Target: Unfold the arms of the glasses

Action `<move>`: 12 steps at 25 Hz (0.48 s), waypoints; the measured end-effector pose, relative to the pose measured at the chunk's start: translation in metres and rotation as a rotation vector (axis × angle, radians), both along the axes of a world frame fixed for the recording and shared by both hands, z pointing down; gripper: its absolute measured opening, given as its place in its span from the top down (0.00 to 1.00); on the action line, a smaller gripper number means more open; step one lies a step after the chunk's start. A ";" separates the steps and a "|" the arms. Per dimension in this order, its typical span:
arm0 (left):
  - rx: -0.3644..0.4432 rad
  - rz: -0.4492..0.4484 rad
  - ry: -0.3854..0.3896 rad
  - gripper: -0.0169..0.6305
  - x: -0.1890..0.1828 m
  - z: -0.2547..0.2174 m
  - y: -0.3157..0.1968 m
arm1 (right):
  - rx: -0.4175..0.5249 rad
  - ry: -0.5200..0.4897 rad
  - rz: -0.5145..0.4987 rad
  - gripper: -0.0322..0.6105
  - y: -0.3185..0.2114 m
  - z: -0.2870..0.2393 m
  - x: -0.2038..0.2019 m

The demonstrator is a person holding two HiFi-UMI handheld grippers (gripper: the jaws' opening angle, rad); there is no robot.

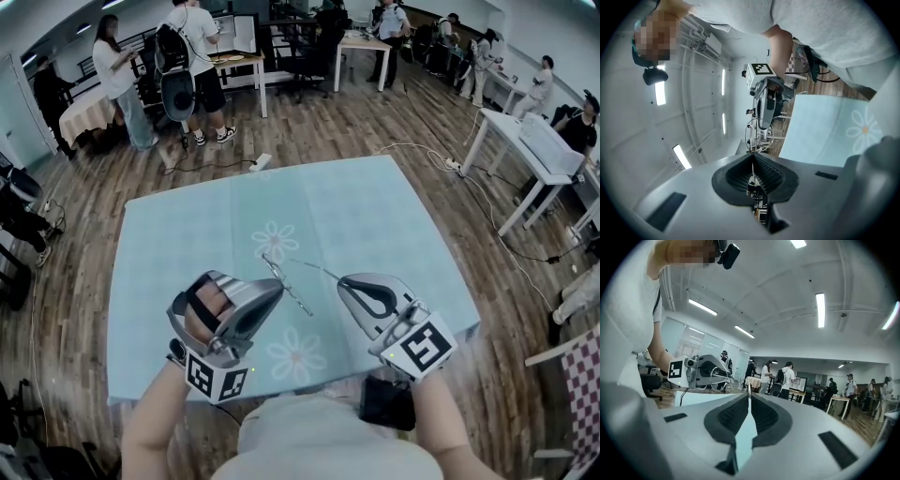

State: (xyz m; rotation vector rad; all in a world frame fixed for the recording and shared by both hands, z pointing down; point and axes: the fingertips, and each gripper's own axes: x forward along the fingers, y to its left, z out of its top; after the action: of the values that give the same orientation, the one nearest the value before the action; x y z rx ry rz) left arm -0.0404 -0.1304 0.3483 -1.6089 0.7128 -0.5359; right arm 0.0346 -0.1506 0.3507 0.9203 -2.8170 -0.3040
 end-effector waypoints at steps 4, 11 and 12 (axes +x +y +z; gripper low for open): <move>0.005 0.013 -0.006 0.96 0.001 -0.001 0.005 | 0.010 0.022 0.055 0.91 -0.011 -0.001 0.006; 0.013 0.030 -0.014 0.96 0.004 0.001 0.010 | 0.015 0.043 0.112 0.90 -0.027 0.001 0.013; 0.015 0.033 -0.015 0.96 0.004 0.001 0.011 | 0.014 0.045 0.118 0.90 -0.028 0.001 0.014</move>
State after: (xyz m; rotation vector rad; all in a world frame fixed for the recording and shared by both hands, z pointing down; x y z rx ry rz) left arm -0.0365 -0.1192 0.3494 -1.5988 0.6768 -0.5171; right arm 0.0482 -0.1789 0.3518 1.0637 -2.7104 -0.3252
